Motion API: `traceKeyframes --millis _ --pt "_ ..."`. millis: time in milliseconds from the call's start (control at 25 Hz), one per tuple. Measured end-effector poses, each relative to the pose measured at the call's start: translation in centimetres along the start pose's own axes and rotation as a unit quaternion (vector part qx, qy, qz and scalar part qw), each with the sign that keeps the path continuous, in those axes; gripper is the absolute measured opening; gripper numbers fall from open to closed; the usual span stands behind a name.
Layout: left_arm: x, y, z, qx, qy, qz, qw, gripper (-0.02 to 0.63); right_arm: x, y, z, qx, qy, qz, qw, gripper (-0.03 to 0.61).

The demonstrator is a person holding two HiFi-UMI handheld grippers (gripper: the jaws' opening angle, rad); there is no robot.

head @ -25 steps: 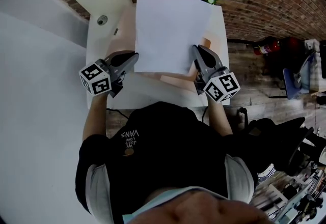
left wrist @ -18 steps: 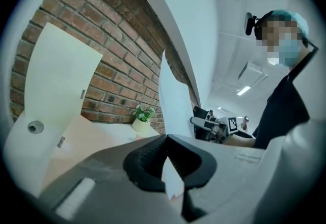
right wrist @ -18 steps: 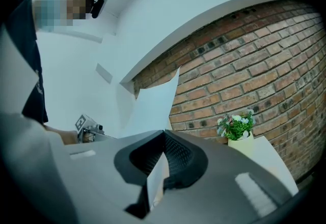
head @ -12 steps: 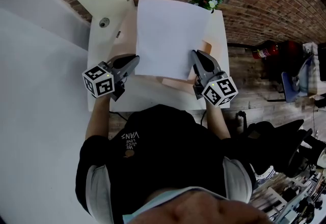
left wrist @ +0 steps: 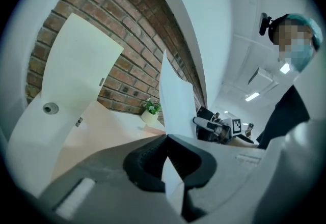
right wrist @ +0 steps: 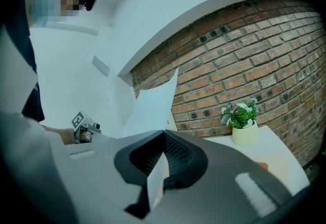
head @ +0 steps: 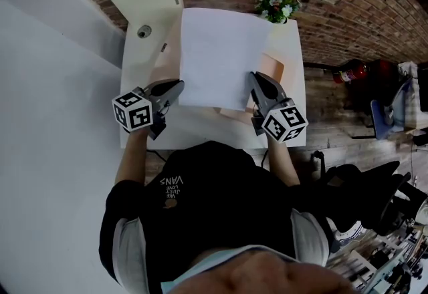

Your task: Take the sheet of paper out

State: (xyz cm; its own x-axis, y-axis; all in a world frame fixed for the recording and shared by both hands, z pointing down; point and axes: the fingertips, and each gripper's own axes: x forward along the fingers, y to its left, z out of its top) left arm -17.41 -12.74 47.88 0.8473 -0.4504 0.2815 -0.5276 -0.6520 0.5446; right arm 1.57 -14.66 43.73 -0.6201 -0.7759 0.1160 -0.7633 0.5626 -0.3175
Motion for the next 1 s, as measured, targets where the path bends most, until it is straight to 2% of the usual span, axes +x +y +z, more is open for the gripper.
traceKeyframes --millis 1000 --pt "-2.1 2.2 -1.3 -0.014 0.011 -0.029 0.9994 0.0 1.5 2.0 -2.2 -0.012 0.023 -0.045 0.999 0.002"
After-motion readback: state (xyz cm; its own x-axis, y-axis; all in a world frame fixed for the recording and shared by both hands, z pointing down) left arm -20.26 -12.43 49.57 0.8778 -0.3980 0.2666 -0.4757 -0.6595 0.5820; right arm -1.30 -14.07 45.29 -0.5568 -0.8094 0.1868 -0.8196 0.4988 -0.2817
